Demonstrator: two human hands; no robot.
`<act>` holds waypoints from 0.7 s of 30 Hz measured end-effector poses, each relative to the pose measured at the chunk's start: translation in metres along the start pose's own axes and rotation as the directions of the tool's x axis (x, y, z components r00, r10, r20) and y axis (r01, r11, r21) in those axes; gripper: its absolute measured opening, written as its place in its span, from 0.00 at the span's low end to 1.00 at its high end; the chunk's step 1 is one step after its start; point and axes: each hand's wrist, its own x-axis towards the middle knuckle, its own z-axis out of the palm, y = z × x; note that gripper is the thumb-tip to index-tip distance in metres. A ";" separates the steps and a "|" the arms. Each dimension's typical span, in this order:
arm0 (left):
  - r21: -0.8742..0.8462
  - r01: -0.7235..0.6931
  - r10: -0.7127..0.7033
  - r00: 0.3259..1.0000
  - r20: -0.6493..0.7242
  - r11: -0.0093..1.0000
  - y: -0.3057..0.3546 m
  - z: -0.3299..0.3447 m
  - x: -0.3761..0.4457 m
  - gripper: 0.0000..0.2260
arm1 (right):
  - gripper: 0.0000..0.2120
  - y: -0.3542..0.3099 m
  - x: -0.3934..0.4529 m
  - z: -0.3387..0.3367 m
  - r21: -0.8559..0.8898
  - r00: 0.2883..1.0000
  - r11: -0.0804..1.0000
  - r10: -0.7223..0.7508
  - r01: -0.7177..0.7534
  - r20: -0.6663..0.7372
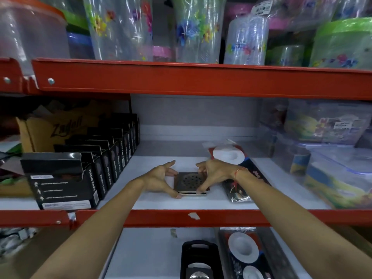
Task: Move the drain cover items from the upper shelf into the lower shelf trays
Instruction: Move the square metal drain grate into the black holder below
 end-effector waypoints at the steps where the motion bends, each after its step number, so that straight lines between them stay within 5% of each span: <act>1: 0.000 0.000 0.000 1.000 0.002 1.000 -0.001 0.000 0.000 0.65 | 0.48 0.004 0.002 0.002 -0.039 0.998 0.999 0.020 -0.018 0.058; 2: 0.002 0.001 -0.001 1.000 0.004 1.000 -0.002 -0.001 -0.001 0.65 | 0.49 0.007 0.006 0.006 -0.103 0.998 0.994 0.038 -0.033 0.056; 4: 0.009 0.008 -0.008 1.000 0.008 1.000 -0.002 -0.002 -0.002 0.65 | 0.45 -0.007 0.010 0.003 0.073 0.996 0.995 0.077 -0.073 -0.056; 6: 0.033 0.016 -0.016 1.000 0.011 0.999 -0.001 -0.004 -0.004 0.65 | 0.37 -0.030 0.003 -0.005 0.254 0.999 0.966 0.036 -0.044 0.033; 8: 0.083 0.024 -0.025 1.000 0.008 0.996 0.001 -0.005 -0.006 0.65 | 0.38 -0.037 0.011 -0.009 0.253 0.993 0.967 -0.009 -0.022 0.120; 13: 0.192 -0.039 0.059 0.993 -0.100 0.981 0.025 0.007 -0.008 0.58 | 0.52 -0.024 -0.009 -0.013 0.284 0.997 0.956 -0.062 0.070 -0.036; 17: 0.210 -0.111 0.140 0.982 -0.127 0.971 0.065 0.028 0.007 0.49 | 0.37 0.019 -0.028 -0.021 0.294 0.959 0.952 0.005 0.082 -0.283; 21: 0.124 -0.094 0.118 0.971 -0.207 0.988 0.100 0.058 0.034 0.33 | 0.22 0.079 -0.051 -0.016 0.315 0.872 0.948 0.199 -0.055 -0.448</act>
